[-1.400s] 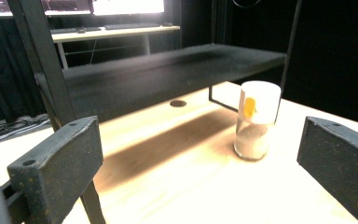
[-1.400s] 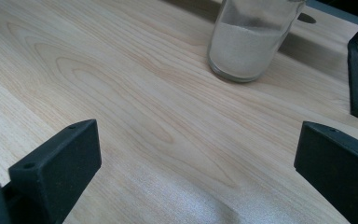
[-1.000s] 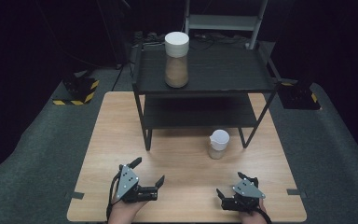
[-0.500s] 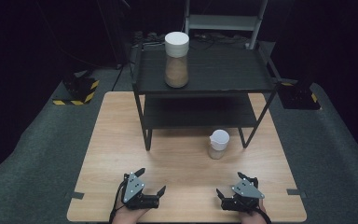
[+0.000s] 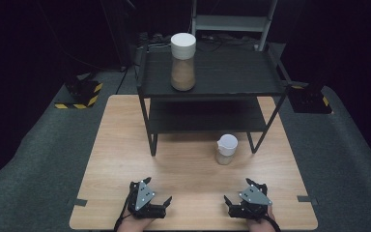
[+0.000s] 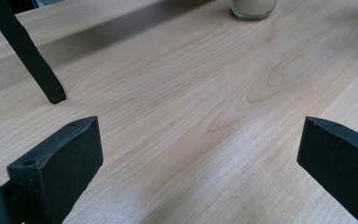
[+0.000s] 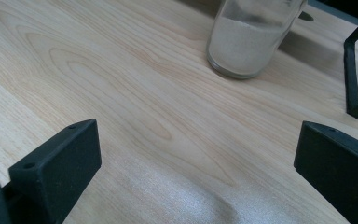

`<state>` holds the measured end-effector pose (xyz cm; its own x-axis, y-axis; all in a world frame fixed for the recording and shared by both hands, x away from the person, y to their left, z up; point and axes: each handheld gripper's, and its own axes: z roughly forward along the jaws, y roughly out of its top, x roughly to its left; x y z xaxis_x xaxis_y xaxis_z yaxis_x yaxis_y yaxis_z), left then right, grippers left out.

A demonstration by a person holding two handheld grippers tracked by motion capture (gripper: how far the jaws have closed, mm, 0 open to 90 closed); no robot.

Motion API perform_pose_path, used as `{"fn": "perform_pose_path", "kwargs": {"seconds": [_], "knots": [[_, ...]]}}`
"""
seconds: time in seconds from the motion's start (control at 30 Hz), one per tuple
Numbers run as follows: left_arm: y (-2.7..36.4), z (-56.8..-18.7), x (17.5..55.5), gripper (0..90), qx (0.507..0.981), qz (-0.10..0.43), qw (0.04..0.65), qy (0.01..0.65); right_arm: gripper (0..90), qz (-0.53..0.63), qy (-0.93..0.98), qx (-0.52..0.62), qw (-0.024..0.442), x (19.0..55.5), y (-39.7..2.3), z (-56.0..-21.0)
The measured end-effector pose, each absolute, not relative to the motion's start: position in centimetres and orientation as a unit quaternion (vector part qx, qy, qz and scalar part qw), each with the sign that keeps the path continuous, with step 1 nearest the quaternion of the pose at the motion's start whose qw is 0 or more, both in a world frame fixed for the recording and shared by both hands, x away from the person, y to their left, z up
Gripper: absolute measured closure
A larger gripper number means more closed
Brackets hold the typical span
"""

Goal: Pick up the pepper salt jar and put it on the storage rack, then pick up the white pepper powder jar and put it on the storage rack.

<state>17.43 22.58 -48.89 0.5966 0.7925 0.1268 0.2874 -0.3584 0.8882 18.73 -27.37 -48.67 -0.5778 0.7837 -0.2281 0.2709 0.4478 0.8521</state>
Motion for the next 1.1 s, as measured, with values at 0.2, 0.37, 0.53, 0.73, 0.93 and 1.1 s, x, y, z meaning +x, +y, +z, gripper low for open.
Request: {"fn": "perform_pose_path", "kwargs": {"seconds": [0.2, 0.37, 0.53, 0.73, 0.93, 1.1], "knots": [[22.2, -48.7, 17.3, 0.5, 0.779, 0.289, 0.434, 0.348, 0.0, 0.416, 0.797, 0.317, 0.301, 19.1, -28.1, -48.6], [21.9, -48.6, 17.2, 0.6, 0.787, 0.294, 0.426, 0.336, 0.0, 0.404, 0.801, 0.319, 0.305, 19.1, -27.6, -48.5], [21.9, -48.5, 17.3, 0.7, 0.793, 0.292, 0.424, 0.325, 0.0, 0.401, 0.799, 0.321, 0.314, 18.8, -27.3, -48.5], [22.2, -48.6, 17.4, 0.7, 0.790, 0.285, 0.431, 0.329, 0.0, 0.406, 0.796, 0.325, 0.311, 18.6, -27.7, -48.6], [22.0, -48.5, 17.4, 0.7, 0.794, 0.287, 0.424, 0.329, 0.0, 0.422, 0.783, 0.333, 0.312, 18.4, -28.3, -48.8], [22.1, -48.5, 17.6, 0.8, 0.792, 0.284, 0.427, 0.333, 0.0, 0.437, 0.773, 0.338, 0.312, 18.2, -28.9, -48.9]]}}
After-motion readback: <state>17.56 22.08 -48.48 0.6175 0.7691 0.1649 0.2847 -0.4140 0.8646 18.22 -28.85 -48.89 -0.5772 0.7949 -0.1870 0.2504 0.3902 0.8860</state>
